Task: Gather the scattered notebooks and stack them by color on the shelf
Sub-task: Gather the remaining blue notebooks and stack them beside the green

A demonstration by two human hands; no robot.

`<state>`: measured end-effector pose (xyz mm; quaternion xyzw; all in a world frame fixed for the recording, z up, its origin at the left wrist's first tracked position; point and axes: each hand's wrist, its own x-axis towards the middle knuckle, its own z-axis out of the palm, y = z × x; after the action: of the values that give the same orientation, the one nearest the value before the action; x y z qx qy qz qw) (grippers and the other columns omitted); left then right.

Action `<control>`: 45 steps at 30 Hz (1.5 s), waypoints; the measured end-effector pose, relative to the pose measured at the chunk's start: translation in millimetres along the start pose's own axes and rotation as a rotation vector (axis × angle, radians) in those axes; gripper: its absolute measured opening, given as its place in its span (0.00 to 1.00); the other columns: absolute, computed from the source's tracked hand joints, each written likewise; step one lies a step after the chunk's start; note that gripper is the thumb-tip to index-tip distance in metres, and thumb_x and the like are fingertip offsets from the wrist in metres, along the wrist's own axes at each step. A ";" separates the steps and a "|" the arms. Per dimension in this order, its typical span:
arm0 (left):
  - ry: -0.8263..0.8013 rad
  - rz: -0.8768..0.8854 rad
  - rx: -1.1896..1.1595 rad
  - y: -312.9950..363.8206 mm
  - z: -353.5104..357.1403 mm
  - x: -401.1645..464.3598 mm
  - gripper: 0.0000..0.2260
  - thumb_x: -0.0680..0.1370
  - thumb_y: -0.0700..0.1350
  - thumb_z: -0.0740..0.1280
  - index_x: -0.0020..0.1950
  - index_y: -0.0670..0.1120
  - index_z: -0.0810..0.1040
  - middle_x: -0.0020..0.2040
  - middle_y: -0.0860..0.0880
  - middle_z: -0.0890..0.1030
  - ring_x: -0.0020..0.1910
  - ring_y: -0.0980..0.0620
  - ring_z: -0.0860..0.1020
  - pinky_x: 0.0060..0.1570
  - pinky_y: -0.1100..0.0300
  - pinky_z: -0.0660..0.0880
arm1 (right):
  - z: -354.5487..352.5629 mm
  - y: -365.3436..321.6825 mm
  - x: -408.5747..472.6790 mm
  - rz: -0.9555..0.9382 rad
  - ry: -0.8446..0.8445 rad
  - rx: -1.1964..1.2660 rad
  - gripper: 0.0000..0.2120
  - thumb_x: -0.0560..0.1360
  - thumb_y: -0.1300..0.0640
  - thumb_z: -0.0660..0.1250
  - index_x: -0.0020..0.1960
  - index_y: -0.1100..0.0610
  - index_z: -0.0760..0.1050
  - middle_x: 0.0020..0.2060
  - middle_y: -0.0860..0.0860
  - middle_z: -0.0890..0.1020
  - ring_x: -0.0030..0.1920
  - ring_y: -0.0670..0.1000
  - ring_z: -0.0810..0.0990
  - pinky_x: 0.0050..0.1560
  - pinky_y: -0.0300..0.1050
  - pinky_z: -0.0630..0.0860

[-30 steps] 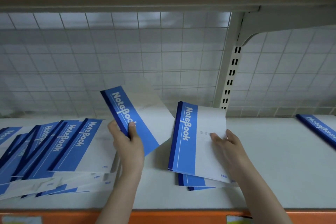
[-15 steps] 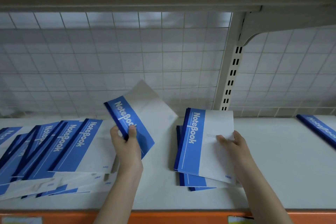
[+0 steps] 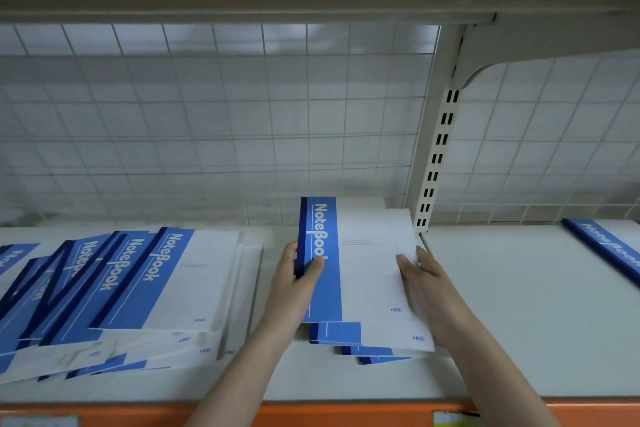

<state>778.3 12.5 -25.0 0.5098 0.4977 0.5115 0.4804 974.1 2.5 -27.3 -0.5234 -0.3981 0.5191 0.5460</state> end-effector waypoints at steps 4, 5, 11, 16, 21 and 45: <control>-0.165 -0.039 -0.054 -1.0 1.0 -1.2 0.12 0.81 0.47 0.61 0.63 0.59 0.67 0.53 0.62 0.80 0.54 0.58 0.79 0.57 0.55 0.76 | 3.4 -4.2 -0.5 0.106 -0.008 0.058 0.14 0.80 0.44 0.56 0.57 0.45 0.78 0.48 0.47 0.85 0.46 0.50 0.84 0.37 0.42 0.79; -0.182 -0.023 -0.048 -0.7 1.4 -1.6 0.13 0.81 0.47 0.61 0.63 0.60 0.66 0.53 0.64 0.80 0.54 0.60 0.79 0.57 0.58 0.75 | 3.0 -5.4 -1.4 0.127 -0.053 0.103 0.15 0.79 0.39 0.56 0.51 0.40 0.80 0.44 0.46 0.86 0.43 0.49 0.85 0.34 0.42 0.79; -0.207 0.130 -0.026 1.4 1.2 -4.0 0.12 0.81 0.45 0.62 0.63 0.56 0.69 0.54 0.62 0.80 0.55 0.59 0.79 0.51 0.64 0.76 | 2.1 -10.1 -8.8 -0.009 -0.213 0.180 0.13 0.78 0.56 0.64 0.60 0.44 0.74 0.54 0.51 0.83 0.51 0.55 0.84 0.40 0.50 0.81; -0.284 0.226 -0.125 8.2 4.2 -8.7 0.14 0.81 0.45 0.62 0.64 0.59 0.67 0.60 0.59 0.78 0.60 0.59 0.77 0.52 0.68 0.75 | 1.8 -20.6 -13.1 -0.243 -0.206 0.165 0.20 0.76 0.60 0.66 0.65 0.46 0.72 0.61 0.50 0.79 0.60 0.55 0.79 0.55 0.55 0.78; -0.310 0.285 -0.085 11.7 7.2 -6.9 0.16 0.79 0.47 0.64 0.63 0.64 0.68 0.61 0.57 0.78 0.61 0.54 0.77 0.55 0.63 0.76 | -0.1 -28.8 -16.9 -0.402 -0.187 -0.004 0.15 0.72 0.51 0.68 0.58 0.46 0.77 0.56 0.49 0.82 0.56 0.50 0.81 0.48 0.39 0.78; -0.220 0.281 0.219 10.9 20.1 -15.4 0.08 0.80 0.49 0.61 0.57 0.47 0.69 0.49 0.51 0.81 0.49 0.44 0.79 0.51 0.47 0.77 | -22.6 -12.7 -42.3 -0.430 -0.035 -0.474 0.08 0.81 0.56 0.57 0.53 0.46 0.73 0.47 0.41 0.82 0.45 0.36 0.78 0.38 0.26 0.72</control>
<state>798.9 -3.0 -15.1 0.6761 0.4191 0.4575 0.3974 992.0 -41.6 -13.2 -0.5309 -0.6187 0.2936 0.4992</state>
